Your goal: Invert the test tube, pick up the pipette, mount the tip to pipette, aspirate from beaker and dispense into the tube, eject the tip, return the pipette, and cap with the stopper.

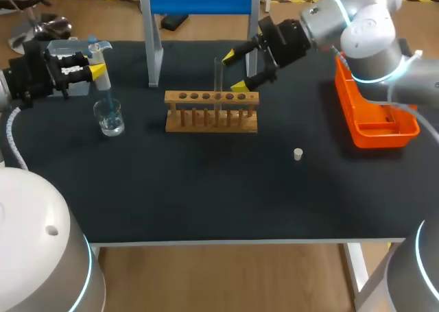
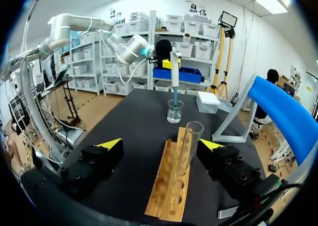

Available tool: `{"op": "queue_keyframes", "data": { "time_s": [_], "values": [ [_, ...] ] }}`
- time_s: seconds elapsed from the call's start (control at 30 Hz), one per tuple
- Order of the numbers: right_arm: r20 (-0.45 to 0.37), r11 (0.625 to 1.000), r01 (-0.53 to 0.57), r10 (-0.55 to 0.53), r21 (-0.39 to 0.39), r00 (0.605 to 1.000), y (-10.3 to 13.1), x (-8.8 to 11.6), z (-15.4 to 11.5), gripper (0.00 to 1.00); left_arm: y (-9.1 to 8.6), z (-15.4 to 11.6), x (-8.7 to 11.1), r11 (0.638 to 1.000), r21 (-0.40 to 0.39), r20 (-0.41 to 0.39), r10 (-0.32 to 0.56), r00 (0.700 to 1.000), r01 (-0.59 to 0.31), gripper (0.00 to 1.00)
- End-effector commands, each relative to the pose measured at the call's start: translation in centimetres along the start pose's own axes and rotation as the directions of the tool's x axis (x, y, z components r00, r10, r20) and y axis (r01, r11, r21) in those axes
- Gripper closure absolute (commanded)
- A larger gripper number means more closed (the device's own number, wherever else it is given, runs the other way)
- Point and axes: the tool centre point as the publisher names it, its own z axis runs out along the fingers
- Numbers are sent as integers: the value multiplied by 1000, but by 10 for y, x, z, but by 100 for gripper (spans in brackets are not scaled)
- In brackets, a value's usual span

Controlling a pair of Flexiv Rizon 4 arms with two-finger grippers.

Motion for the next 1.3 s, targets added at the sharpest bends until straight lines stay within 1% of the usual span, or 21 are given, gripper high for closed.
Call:
{"op": "queue_keyframes", "data": {
  "time_s": [0.03,0.2,0.4,0.6,0.73,0.87,1.1,1.3],
  "values": [
    [-18,1000,2,-2,25,1000,-2,-7,10,0,0,0,0,1000,-1,0,0,1000,0,100],
    [-15,999,1,-1,37,1000,-6,-10,18,0,0,0,0,1000,-1,0,0,1000,0,100],
    [-7,999,0,1,44,1000,-7,-11,21,0,0,0,0,1000,-1,0,0,1000,0,100],
    [23,999,-6,5,40,1000,-8,-10,12,0,0,0,0,1000,-1,0,0,1000,0,100],
    [59,999,-4,2,33,998,-7,-14,3,0,0,0,0,1000,-1,0,0,1000,0,100],
    [77,999,-4,1,33,997,-7,-17,-5,0,0,0,0,1000,-1,0,0,1000,0,100],
    [81,999,5,-7,34,997,-7,-23,-7,0,0,0,0,1000,-1,0,0,1000,0,100],
    [55,998,28,-32,58,998,-8,-26,5,0,0,0,0,1000,-1,0,0,1000,0,100]
  ]
}}
